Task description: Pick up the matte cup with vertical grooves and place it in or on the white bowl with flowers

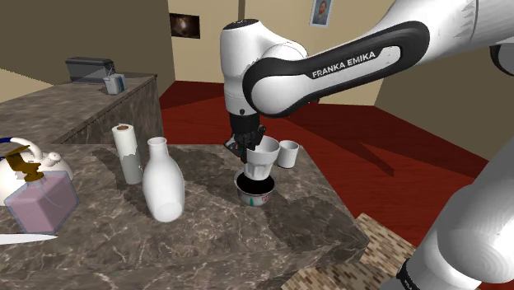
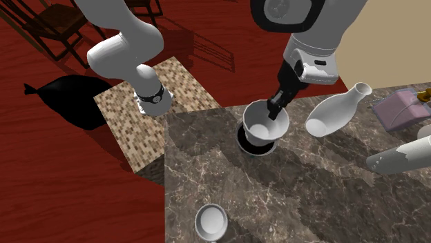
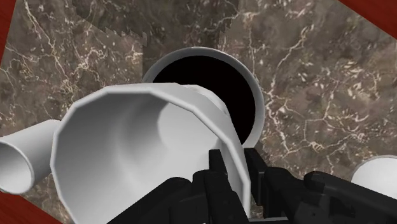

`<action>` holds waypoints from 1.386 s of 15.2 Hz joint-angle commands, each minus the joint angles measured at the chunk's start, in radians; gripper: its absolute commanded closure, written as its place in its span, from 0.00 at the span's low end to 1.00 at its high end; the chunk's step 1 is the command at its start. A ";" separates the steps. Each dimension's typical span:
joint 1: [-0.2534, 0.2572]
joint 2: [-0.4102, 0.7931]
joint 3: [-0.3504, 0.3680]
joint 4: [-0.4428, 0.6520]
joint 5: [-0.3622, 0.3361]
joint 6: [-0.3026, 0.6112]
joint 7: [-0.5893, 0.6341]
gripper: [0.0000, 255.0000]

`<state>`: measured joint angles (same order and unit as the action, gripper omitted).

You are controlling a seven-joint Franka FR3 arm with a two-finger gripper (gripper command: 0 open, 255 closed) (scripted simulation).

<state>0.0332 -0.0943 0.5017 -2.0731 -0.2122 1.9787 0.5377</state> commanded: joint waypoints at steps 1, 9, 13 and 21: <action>0.000 0.010 0.002 -0.018 -0.008 0.026 0.011 1.00; 0.000 0.016 0.003 -0.031 -0.013 0.043 0.018 1.00; 0.000 0.016 0.003 -0.031 -0.013 0.043 0.018 0.00; 0.010 -0.015 0.010 0.064 0.015 -0.078 -0.001 0.00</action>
<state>0.0431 -0.1036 0.5123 -2.0183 -0.2016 1.9157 0.5413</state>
